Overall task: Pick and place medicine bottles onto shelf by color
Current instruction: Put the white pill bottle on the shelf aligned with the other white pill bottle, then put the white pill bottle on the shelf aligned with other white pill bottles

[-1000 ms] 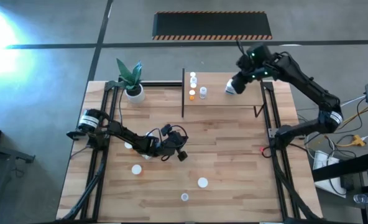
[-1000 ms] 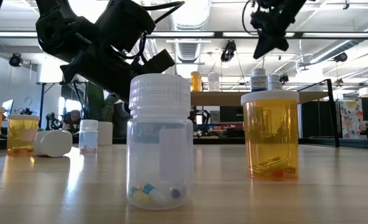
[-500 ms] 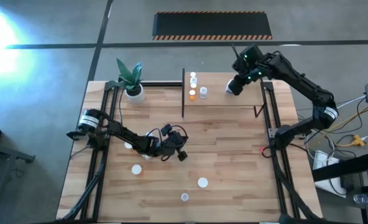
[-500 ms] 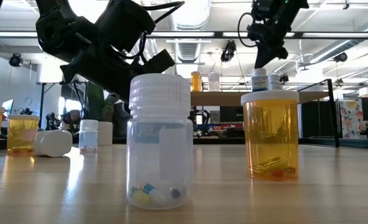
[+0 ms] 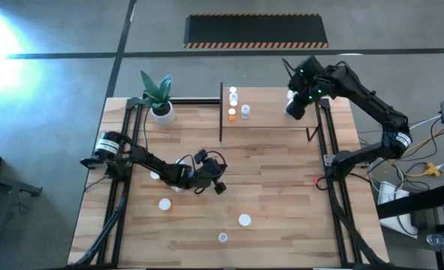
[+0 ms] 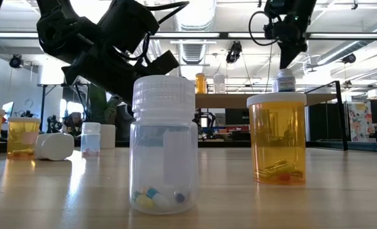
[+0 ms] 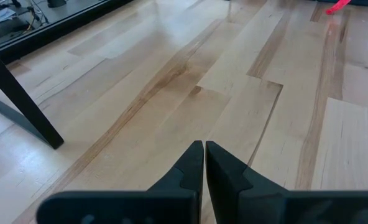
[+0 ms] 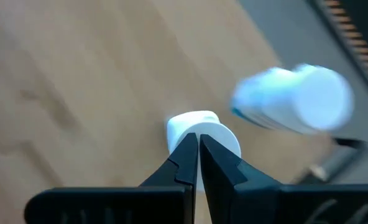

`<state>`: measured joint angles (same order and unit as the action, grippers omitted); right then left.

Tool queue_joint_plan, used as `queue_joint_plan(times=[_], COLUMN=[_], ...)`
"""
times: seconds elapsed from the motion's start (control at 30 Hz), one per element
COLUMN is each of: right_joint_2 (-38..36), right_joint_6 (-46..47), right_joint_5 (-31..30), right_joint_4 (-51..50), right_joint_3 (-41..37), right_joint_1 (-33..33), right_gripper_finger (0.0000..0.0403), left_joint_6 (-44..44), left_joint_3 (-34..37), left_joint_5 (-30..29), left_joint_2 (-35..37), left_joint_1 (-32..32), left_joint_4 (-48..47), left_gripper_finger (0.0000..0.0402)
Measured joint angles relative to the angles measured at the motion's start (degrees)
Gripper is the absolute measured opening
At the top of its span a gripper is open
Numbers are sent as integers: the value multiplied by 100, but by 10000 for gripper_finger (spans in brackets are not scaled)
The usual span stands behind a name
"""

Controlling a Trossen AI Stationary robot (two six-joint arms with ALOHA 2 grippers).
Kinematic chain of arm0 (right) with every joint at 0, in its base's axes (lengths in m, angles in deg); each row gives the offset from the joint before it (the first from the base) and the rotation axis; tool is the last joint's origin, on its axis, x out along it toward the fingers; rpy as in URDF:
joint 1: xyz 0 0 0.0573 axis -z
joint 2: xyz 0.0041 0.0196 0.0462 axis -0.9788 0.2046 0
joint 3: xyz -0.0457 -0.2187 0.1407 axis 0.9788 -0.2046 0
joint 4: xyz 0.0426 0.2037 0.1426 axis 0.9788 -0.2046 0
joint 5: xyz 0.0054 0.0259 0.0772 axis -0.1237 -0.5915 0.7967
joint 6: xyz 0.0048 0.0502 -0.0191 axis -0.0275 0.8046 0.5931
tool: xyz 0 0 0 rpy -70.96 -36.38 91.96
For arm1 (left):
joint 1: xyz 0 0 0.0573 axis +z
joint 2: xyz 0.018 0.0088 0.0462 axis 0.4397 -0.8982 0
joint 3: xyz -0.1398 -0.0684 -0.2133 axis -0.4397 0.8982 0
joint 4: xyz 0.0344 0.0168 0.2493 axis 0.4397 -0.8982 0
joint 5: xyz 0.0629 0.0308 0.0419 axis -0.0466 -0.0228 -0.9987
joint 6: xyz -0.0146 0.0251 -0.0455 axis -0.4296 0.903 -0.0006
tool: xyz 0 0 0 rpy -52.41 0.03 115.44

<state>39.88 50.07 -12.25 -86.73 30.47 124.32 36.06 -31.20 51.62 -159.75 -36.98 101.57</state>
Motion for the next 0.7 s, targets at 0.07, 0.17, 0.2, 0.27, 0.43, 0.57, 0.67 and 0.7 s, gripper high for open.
queue_joint_plan(times=[0.07, 0.17, 0.2, 0.27, 0.43, 0.57, 0.67, 0.7], right_joint_2=[6, 15, 15, 9, -120, -496, -909, -1056], right_joint_6=[-39, -320, -396, -527, -703, -599, -162, 39], right_joint_5=[-452, -958, -1000, -998, -947, -862, -340, -85], right_joint_4=[-3, 54, 89, 164, 208, 322, 620, 747], right_joint_3=[2, 0, 0, 0, 100, 159, -28, -142], right_joint_1=[2, 2, 3, 2, -39, -312, -694, -841], right_gripper_finger=[12, 12, 12, 12, 12, 12, 12, 12], left_joint_6=[1, 2, 2, 2, 5, 385, 902, 1061], left_joint_3=[0, 0, 0, 0, 0, -8, -26, -57], left_joint_5=[0, 0, 0, 0, 1, -23, -266, -466], left_joint_2=[0, 0, 0, 0, 0, 1, 242, 393], left_joint_1=[-2, -2, -2, 1, 0, -101, -399, -514], left_joint_4=[2, 2, 2, 2, 2, -7, -59, -57], left_gripper_finger=[2, 2, 2, 2, 2, 2, 2, 2])
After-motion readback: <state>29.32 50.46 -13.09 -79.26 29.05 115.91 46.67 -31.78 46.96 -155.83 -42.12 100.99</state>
